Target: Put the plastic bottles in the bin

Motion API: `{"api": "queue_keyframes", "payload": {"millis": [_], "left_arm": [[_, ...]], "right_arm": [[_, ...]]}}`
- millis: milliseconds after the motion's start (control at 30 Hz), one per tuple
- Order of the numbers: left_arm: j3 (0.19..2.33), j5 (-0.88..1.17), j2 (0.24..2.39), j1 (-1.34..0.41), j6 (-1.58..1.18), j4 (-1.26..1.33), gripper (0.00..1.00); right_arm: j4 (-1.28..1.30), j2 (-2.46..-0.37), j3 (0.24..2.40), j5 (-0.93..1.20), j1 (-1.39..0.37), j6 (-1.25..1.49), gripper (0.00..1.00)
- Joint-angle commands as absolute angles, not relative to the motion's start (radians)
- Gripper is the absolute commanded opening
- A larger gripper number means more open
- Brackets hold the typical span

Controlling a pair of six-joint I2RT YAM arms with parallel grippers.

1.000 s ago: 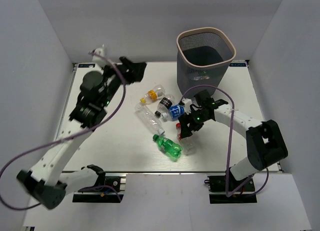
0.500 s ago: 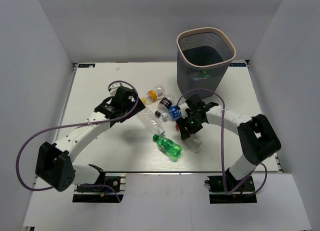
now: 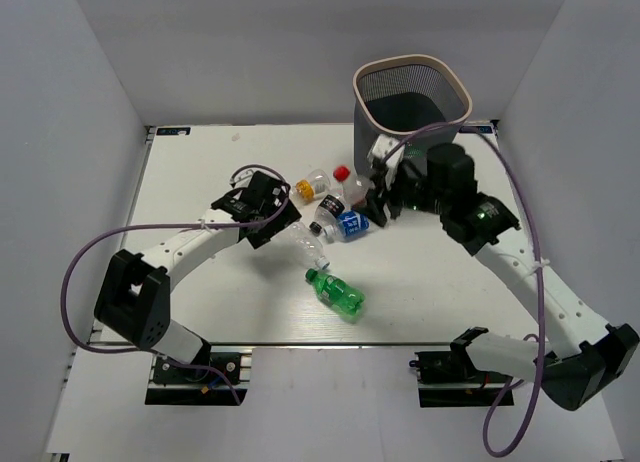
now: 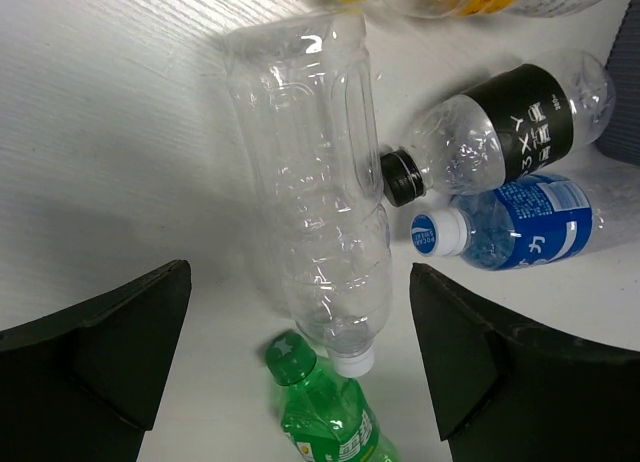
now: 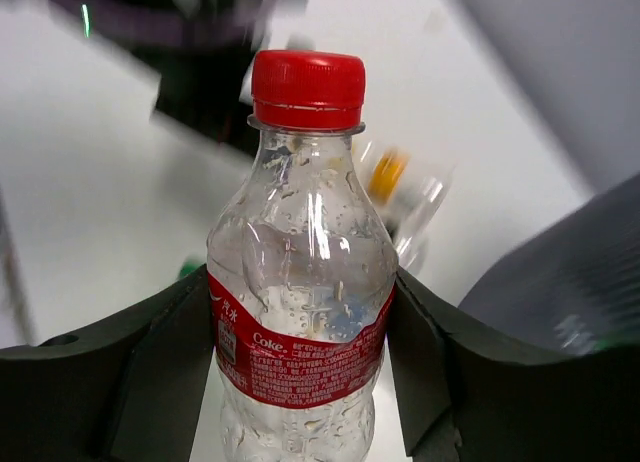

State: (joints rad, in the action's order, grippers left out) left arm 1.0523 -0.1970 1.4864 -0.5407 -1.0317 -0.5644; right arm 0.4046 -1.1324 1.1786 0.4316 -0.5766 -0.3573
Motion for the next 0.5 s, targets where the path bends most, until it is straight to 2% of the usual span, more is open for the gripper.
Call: {"api": "queue_keyframes", "payload": {"millis": [0,133,167,200,333,433,467], "left_arm": [[1.095,-0.161,1.486,-0.552,-1.045,-0.54,1.0],[1.104,-0.15,1.506,-0.561,-1.045,-0.54,1.0],[1.114,-0.15,1.517,-0.561,-1.045,-0.54,1.0],[1.114,-0.15,1.517,-0.561,-1.045,-0.531,1.0],[1.114,-0.15,1.528,-0.581,-1.035,-0.531,1.0],[1.123,-0.15,1.551,-0.591,-1.035,-0.52,1.0],[1.123,-0.15,1.551,-0.591,-1.035,-0.52,1.0]], "right_arm": [[0.146,-1.196,1.304,0.471,-0.565,-0.289,0.05],[-0.116,-1.302,1.403,0.333,-0.574,-0.226,0.06],[-0.182,-1.319,1.419,0.186,-0.574,-0.221,0.05],[-0.236,-1.339,1.454,0.14,-0.572,-0.227,0.05],[-0.317,-1.509,1.604,-0.202,-0.536,-0.282,0.03],[-0.273,-1.595,1.719,-0.293,-0.485,-0.282,0.03],[-0.247,-1.617,1.735,-0.298,-0.474,-0.285,0.07]]}}
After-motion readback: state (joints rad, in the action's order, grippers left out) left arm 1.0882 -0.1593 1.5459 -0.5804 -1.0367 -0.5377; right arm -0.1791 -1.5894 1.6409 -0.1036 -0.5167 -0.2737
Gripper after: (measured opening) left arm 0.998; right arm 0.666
